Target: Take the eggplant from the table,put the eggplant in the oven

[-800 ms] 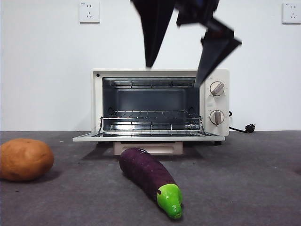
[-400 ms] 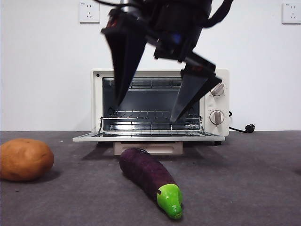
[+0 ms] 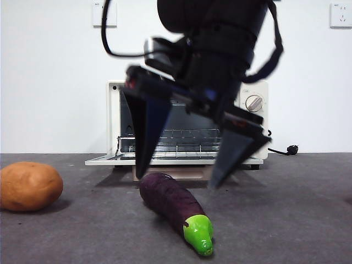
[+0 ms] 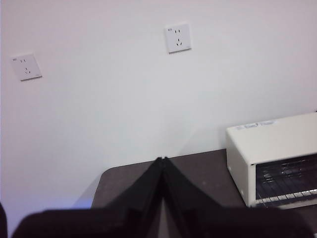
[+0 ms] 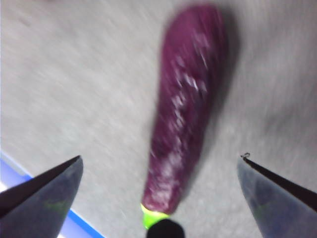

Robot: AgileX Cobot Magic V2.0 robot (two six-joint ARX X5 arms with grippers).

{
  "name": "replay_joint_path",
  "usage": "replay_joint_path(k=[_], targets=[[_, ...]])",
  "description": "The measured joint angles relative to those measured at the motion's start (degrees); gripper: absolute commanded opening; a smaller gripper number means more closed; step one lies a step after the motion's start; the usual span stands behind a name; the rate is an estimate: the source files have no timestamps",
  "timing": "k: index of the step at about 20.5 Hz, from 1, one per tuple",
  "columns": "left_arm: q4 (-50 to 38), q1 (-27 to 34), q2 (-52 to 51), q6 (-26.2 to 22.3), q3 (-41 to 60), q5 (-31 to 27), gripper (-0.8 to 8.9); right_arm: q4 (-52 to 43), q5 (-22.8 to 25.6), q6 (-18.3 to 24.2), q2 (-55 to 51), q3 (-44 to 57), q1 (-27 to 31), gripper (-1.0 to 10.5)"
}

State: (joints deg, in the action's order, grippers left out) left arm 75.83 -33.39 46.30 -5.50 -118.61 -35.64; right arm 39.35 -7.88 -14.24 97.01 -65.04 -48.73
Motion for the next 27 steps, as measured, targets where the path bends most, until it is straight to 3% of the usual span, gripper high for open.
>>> replay_joint_path(k=[12, 17, 23, 27], targets=[[0.00, 0.00, -0.31, 0.17, 0.02, -0.02, -0.06, -6.91, 1.53, -4.04, 0.00, 6.14, -0.02, 5.2], [0.00, 0.00, -0.31, 0.15, 0.02, -0.02, -0.06, -9.01, 3.19, -5.97, 0.00, 8.09, -0.02, 2.3], [0.00, 0.00, -0.31, 0.11, 0.04, -0.02, -0.06, -10.88, 3.13, -7.06, 0.48, 8.39, -0.52, 2.0], [-0.02, 0.00, -0.31, -0.04, 0.04, -0.02, -0.06, -10.97, 3.45, -7.54, 0.92, 8.39, -0.87, 0.0]])
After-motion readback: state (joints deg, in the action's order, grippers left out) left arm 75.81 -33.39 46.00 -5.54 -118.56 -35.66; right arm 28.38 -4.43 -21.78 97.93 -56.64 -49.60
